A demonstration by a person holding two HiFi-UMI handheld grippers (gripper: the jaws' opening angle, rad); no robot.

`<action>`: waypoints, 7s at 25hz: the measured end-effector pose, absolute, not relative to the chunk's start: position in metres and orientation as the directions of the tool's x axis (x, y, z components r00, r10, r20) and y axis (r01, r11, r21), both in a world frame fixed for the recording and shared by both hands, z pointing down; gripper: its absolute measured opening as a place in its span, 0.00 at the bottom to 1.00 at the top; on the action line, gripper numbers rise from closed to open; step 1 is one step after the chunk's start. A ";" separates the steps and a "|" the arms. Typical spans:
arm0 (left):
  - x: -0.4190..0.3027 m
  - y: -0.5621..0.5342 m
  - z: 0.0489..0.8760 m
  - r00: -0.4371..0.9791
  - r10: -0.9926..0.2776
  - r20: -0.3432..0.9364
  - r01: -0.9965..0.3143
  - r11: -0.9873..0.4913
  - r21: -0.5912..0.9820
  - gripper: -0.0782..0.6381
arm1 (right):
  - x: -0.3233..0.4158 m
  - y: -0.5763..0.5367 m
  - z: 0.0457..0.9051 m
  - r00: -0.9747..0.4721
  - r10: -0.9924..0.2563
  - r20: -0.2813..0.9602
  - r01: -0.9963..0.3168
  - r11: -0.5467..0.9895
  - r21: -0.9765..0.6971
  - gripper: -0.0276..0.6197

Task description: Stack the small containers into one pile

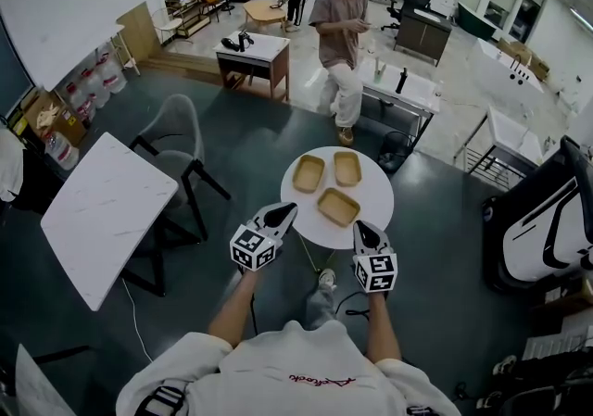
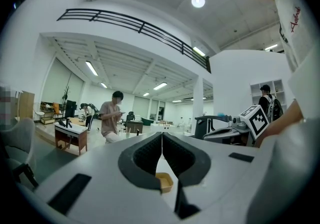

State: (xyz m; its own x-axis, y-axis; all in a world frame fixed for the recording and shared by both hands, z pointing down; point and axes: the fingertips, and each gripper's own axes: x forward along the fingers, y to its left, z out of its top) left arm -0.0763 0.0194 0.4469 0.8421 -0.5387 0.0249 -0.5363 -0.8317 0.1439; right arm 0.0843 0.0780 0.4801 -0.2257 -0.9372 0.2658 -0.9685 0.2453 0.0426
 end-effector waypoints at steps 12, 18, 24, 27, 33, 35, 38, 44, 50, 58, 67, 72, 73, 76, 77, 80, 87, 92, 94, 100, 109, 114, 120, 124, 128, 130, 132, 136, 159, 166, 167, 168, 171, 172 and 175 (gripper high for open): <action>-0.041 -0.067 0.447 0.829 -0.558 0.042 -0.558 -0.818 0.140 0.13 | 0.123 -0.011 0.482 -0.247 -0.930 0.271 -0.964 0.264 0.031 0.07; -0.020 -0.118 0.437 0.818 -0.574 0.039 -0.574 -0.808 0.132 0.13 | 0.147 -0.057 0.482 -0.261 -0.925 0.277 -0.961 0.276 0.017 0.07; 0.006 -0.161 0.436 0.805 -0.591 0.050 -0.592 -0.794 0.136 0.13 | 0.175 -0.098 0.484 -0.277 -0.917 0.287 -0.957 0.289 0.002 0.07; 0.023 -0.186 0.432 0.798 -0.600 0.048 -0.601 -0.788 0.132 0.12 | 0.188 -0.122 0.485 -0.292 -0.912 0.288 -0.953 0.304 -0.004 0.07; 0.045 -0.220 0.434 0.777 -0.627 0.064 -0.629 -0.767 0.123 0.12 | 0.208 -0.156 0.492 -0.334 -0.895 0.296 -0.939 0.344 -0.018 0.07; 0.049 -0.226 0.437 0.770 -0.634 0.073 -0.638 -0.761 0.122 0.13 | 0.213 -0.164 0.497 -0.345 -0.890 0.300 -0.935 0.353 -0.027 0.07; 0.052 -0.233 0.446 0.760 -0.643 0.093 -0.650 -0.750 0.124 0.13 | 0.218 -0.173 0.505 -0.357 -0.883 0.305 -0.931 0.363 -0.039 0.07; 0.055 -0.245 0.465 0.749 -0.650 0.126 -0.662 -0.735 0.143 0.12 | 0.222 -0.192 0.518 -0.372 -0.870 0.322 -0.925 0.375 -0.057 0.07; 0.048 -0.250 0.483 0.757 -0.636 0.150 -0.654 -0.736 0.177 0.13 | 0.215 -0.193 0.531 -0.362 -0.860 0.360 -0.929 0.365 -0.062 0.07; 0.032 -0.256 0.511 0.777 -0.604 0.179 -0.630 -0.749 0.208 0.12 | 0.199 -0.195 0.555 -0.344 -0.843 0.413 -0.934 0.352 -0.060 0.07; 0.014 -0.249 0.557 0.773 -0.584 0.247 -0.634 -0.726 0.267 0.13 | 0.189 -0.191 0.593 -0.341 -0.807 0.483 -0.934 0.349 -0.077 0.07; 0.005 -0.241 0.582 0.768 -0.578 0.277 -0.640 -0.709 0.296 0.13 | 0.181 -0.178 0.628 -0.355 -0.758 0.547 -0.925 0.369 -0.089 0.07; 0.003 -0.238 0.587 0.766 -0.577 0.284 -0.642 -0.704 0.303 0.13 | 0.179 -0.174 0.634 -0.358 -0.748 0.559 -0.923 0.373 -0.093 0.07; -0.002 -0.231 0.602 0.761 -0.574 0.303 -0.649 -0.689 0.323 0.13 | 0.174 -0.164 0.651 -0.366 -0.720 0.589 -0.919 0.379 -0.107 0.07; -0.004 -0.229 0.607 0.760 -0.573 0.307 -0.650 -0.685 0.329 0.13 | 0.173 -0.161 0.656 -0.368 -0.712 0.598 -0.918 0.382 -0.110 0.07; -0.007 -0.224 0.619 0.757 -0.571 0.319 -0.653 -0.674 0.344 0.12 | 0.169 -0.155 0.671 -0.375 -0.689 0.620 -0.913 0.390 -0.119 0.07; -0.014 -0.213 0.641 0.752 -0.565 0.341 -0.659 -0.655 0.369 0.13 | 0.159 -0.141 0.708 -0.389 -0.596 0.702 -0.881 0.464 -0.094 0.08; -0.014 -0.209 0.644 0.752 -0.562 0.344 -0.659 -0.652 0.374 0.13 | 0.156 -0.125 0.739 -0.365 -0.443 0.819 -0.782 0.623 -0.011 0.15; -0.016 -0.209 0.645 0.751 -0.561 0.347 -0.660 -0.654 0.370 0.12 | 0.158 -0.124 0.748 -0.345 -0.394 0.852 -0.736 0.677 0.015 0.20; -0.025 -0.211 0.646 0.743 -0.571 0.350 -0.670 -0.645 0.369 0.13 | 0.168 -0.132 0.772 -0.295 -0.274 0.915 -0.642 0.766 0.023 0.21; -0.036 -0.211 0.649 0.724 -0.593 0.352 -0.690 -0.618 0.377 0.13 | 0.169 -0.121 0.799 -0.270 -0.156 0.950 -0.619 0.784 -0.047 0.13; -0.044 -0.209 0.651 0.717 -0.600 0.355 -0.697 -0.609 0.378 0.13 | 0.163 -0.118 0.802 -0.277 -0.157 0.948 -0.631 0.774 -0.056 0.10; -0.042 -0.205 0.648 0.722 -0.596 0.351 -0.692 -0.615 0.379 0.13 | 0.162 -0.119 0.792 -0.292 -0.187 0.938 -0.655 0.754 -0.053 0.08; -0.038 -0.203 0.644 0.730 -0.591 0.344 -0.684 -0.625 0.376 0.13 | 0.164 -0.124 0.778 -0.298 -0.240 0.924 -0.680 0.733 -0.028 0.08; -0.031 -0.205 0.633 0.739 -0.589 0.326 -0.673 -0.641 0.368 0.13 | 0.170 -0.127 0.759 -0.293 -0.297 0.909 -0.706 0.709 0.003 0.08; -0.029 -0.206 0.627 0.744 -0.588 0.318 -0.668 -0.650 0.362 0.13 | 0.172 -0.126 0.750 -0.289 -0.320 0.902 -0.715 0.698 0.019 0.08; -0.026 -0.208 0.620 0.748 -0.586 0.311 -0.663 -0.659 0.355 0.13 | 0.175 -0.125 0.744 -0.285 -0.337 0.897 -0.723 0.690 0.029 0.08; -0.020 -0.212 0.607 0.757 -0.583 0.295 -0.653 -0.675 0.342 0.13 | 0.180 -0.125 0.734 -0.282 -0.358 0.890 -0.741 0.671 0.035 0.08; -0.016 -0.221 0.600 0.763 -0.581 0.283 -0.647 -0.684 0.338 0.13 | 0.235 -0.181 0.718 -0.226 -0.533 0.816 -0.971 0.054 -0.233 0.08; -0.024 -0.228 0.605 0.748 -0.596 0.291 -0.663 -0.664 0.345 0.13 | 0.251 -0.233 0.716 -0.179 -0.559 0.810 -0.973 -0.024 -0.231 0.08; -0.026 -0.229 0.606 0.746 -0.599 0.293 -0.666 -0.660 0.347 0.13 | 0.251 -0.237 0.718 -0.173 -0.559 0.811 -0.973 -0.033 -0.230 0.08; -0.027 -0.229 0.607 0.743 -0.601 0.294 -0.669 -0.656 0.348 0.13 | 0.251 -0.242 0.719 -0.169 -0.558 0.813 -0.973 -0.038 -0.228 0.08; -0.032 -0.234 0.608 0.735 -0.610 0.295 -0.677 -0.646 0.351 0.13 | 0.250 -0.252 0.725 -0.165 -0.546 0.821 -0.974 -0.042 -0.223 0.08; -0.034 -0.236 0.609 0.733 -0.612 0.296 -0.680 -0.643 0.352 0.13 | 0.249 -0.255 0.727 -0.163 -0.543 0.824 -0.974 -0.046 -0.223 0.08; -0.041 -0.241 0.613 0.725 -0.618 0.304 -0.688 -0.634 0.353 0.13 | 0.251 -0.260 0.734 -0.156 -0.531 0.833 -0.973 -0.062 -0.222 0.08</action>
State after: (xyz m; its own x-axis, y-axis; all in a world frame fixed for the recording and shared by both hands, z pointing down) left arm -0.0409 -0.2409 0.6128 0.7251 -0.6177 0.3044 -0.6882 -0.6338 0.3531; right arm 0.2507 -0.2602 0.7337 -0.1560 -0.5313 0.8327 -0.9731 -0.0622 -0.2220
